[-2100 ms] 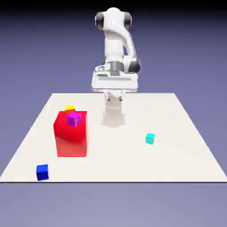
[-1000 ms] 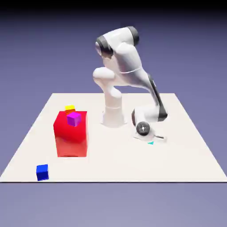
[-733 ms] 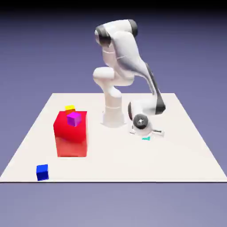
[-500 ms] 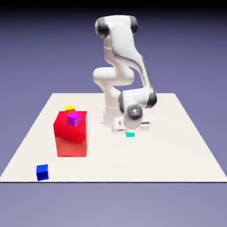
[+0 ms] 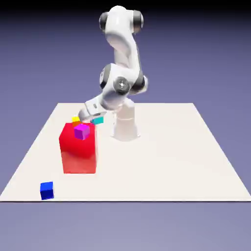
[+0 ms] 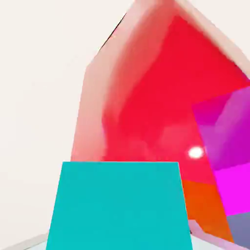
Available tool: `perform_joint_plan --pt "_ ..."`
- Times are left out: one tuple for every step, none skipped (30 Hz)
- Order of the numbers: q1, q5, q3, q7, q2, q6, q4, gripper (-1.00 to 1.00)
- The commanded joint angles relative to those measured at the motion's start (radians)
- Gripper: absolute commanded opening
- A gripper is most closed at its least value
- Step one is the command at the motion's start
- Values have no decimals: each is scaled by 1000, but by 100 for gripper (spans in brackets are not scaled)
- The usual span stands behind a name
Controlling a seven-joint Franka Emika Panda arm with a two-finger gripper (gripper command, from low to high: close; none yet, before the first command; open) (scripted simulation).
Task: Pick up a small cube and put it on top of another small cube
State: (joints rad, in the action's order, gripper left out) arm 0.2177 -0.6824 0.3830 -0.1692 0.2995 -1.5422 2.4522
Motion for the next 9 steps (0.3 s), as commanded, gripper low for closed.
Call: perform_joint_plan --pt "15 -45 36 39 24 22 -4 -100" --pt "27 -87 70 72 45 38 -3 -100" --pt "14 -110 91 62 41 -5 33 -100" --pt "1 -133 112 51 37 -49 69 -100" --pt "-12 -157 132 41 33 -92 105 -100" --pt "-16 -164 139 38 32 -106 117 -100" --pt "-16 -164 139 38 32 -106 117 100" --pt "-16 -164 139 38 32 -106 117 100" --pt "-3 -141 118 48 36 -63 81 100"
